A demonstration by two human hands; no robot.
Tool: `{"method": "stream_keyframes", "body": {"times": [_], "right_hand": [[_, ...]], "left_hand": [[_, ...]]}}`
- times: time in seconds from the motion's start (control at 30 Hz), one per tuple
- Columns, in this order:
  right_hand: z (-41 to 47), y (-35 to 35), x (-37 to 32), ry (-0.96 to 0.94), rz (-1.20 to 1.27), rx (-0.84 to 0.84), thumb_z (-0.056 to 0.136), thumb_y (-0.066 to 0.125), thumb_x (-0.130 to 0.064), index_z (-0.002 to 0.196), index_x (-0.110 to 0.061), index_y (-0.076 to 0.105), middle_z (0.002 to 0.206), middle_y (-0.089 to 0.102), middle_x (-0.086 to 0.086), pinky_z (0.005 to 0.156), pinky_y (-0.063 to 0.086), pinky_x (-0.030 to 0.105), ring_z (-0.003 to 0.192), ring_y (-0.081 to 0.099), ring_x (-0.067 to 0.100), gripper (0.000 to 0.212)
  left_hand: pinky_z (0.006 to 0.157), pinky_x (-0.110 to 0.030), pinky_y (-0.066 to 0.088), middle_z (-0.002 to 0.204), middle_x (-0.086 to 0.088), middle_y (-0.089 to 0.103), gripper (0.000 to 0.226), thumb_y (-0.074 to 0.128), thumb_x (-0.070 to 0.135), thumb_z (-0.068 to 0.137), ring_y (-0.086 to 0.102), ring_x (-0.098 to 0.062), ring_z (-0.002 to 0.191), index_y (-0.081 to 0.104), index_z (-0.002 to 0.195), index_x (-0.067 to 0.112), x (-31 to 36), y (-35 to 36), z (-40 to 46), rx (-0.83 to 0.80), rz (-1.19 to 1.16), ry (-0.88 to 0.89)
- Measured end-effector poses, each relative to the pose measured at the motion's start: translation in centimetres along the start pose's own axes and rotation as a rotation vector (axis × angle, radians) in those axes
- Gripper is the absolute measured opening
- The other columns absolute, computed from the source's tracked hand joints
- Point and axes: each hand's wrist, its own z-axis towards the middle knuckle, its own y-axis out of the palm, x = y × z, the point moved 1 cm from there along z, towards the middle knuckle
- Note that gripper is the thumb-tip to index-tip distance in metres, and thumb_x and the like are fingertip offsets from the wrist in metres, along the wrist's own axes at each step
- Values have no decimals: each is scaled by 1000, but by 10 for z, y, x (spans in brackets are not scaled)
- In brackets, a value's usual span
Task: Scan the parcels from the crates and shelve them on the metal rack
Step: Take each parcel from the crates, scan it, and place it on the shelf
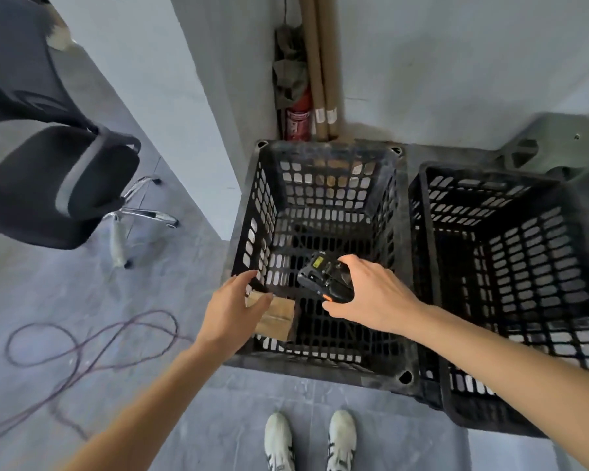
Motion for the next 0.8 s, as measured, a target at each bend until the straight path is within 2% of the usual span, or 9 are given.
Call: {"method": "stream_keyframes", "body": {"times": [0.13, 0.27, 0.33, 0.43, 0.57, 0.73, 0.8], "right_hand": [[19, 25, 12, 6, 41, -58, 79, 72, -67, 151, -22, 34, 138, 56, -1, 92, 54, 43, 117, 60, 26, 94], [31, 41, 22, 10, 55, -85, 80, 73, -64, 148, -20, 37, 131, 57, -2, 89, 55, 40, 111, 61, 23, 88], [34, 48, 25, 15, 70, -94, 80, 74, -62, 144, -21, 40, 127, 58, -3, 89, 55, 40, 108, 61, 22, 83], [37, 58, 30, 34, 96, -130, 79, 76, -58, 138, -21, 44, 121, 60, -3, 87, 56, 41, 104, 63, 21, 77], [40, 71, 35, 56, 154, -166, 77, 79, -53, 128, -22, 47, 111, 60, -5, 83, 58, 41, 94, 63, 16, 68], [43, 84, 35, 57, 204, -180, 77, 81, -50, 129, -21, 47, 111, 59, -6, 84, 56, 39, 96, 62, 16, 68], [45, 88, 34, 61, 230, -187, 77, 82, -50, 129, -21, 48, 111, 60, -6, 82, 56, 37, 97, 62, 16, 69]], "left_hand": [[106, -40, 46, 145, -3, 56, 64, 63, 43, 96, 53, -23, 131, 42, 152, 19, -11, 20, 8, -63, 72, -75], [90, -33, 45, 138, -9, 60, 53, 57, 29, 98, 57, -27, 122, 45, 148, 14, -21, 38, 14, -134, 119, -186], [92, -34, 44, 139, -11, 58, 51, 53, 22, 99, 55, -29, 124, 45, 148, 11, -24, 45, 16, -138, 133, -211], [100, -39, 44, 139, -15, 57, 52, 55, 16, 99, 55, -33, 126, 46, 149, 9, -28, 53, 18, -95, 177, -182], [95, -43, 49, 140, -17, 53, 49, 58, 12, 98, 58, -38, 118, 50, 146, 10, -32, 59, 15, -39, 220, -141], [93, -40, 48, 127, -15, 65, 54, 59, 8, 96, 61, -33, 117, 47, 148, 7, -35, 63, 24, 7, 246, -108], [88, -40, 49, 122, -14, 67, 48, 58, 7, 96, 63, -33, 112, 51, 144, 8, -35, 65, 26, 15, 270, -97]]}}
